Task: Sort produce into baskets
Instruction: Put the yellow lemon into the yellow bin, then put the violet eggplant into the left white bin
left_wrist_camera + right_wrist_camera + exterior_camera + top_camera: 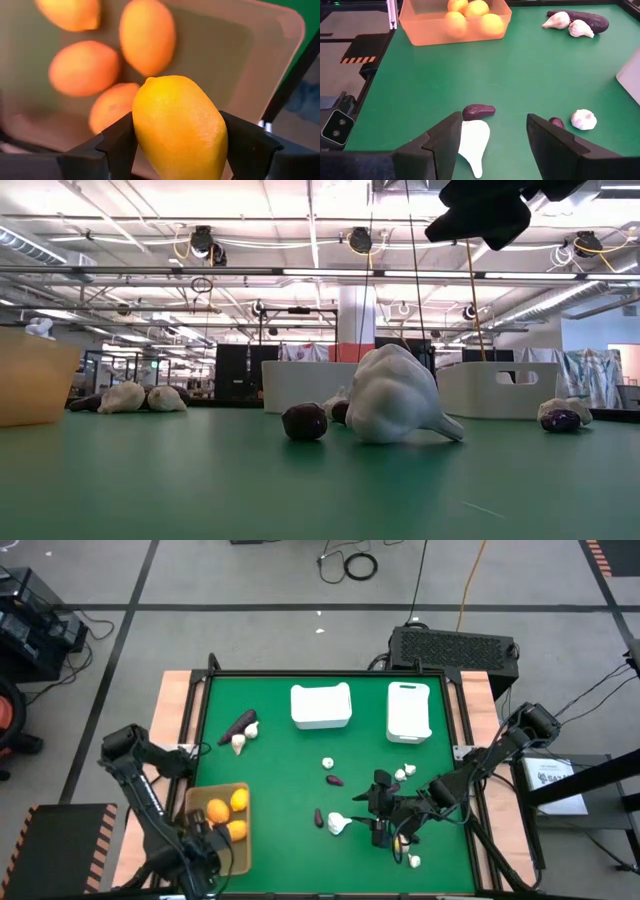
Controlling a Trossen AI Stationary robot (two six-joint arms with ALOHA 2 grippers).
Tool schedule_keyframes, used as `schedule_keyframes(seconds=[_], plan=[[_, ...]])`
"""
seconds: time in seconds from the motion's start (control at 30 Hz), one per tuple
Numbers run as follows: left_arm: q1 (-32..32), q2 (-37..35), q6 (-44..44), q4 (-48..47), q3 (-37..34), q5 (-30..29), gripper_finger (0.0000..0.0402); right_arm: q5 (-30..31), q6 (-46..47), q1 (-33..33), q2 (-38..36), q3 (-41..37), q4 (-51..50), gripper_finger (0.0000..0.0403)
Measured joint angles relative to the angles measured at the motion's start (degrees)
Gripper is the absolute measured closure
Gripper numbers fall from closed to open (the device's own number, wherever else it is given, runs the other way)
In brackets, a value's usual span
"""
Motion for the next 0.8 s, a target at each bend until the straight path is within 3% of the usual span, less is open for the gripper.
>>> schedule_keyframes(seconds=[0.17, 0.57, 0.8], plan=[[0.62, 0.02, 0.93, 5.90, -2.37, 0.78, 0.0146, 0.00, 0.01, 0.00, 0.00, 0.01, 0.17, 0.0188], [2.58, 0.02, 1.10, 4.67, -3.46, 3.20, 0.0093, 0.00, 0.24, -0.24, 0.00, 0.01, 0.17, 0.0188], [3.95, 0.02, 4.58, 4.49, -3.45, 8.59, 0.0085, 0.00, 0.22, -0.74, 0.00, 0.01, 0.15, 0.0188]])
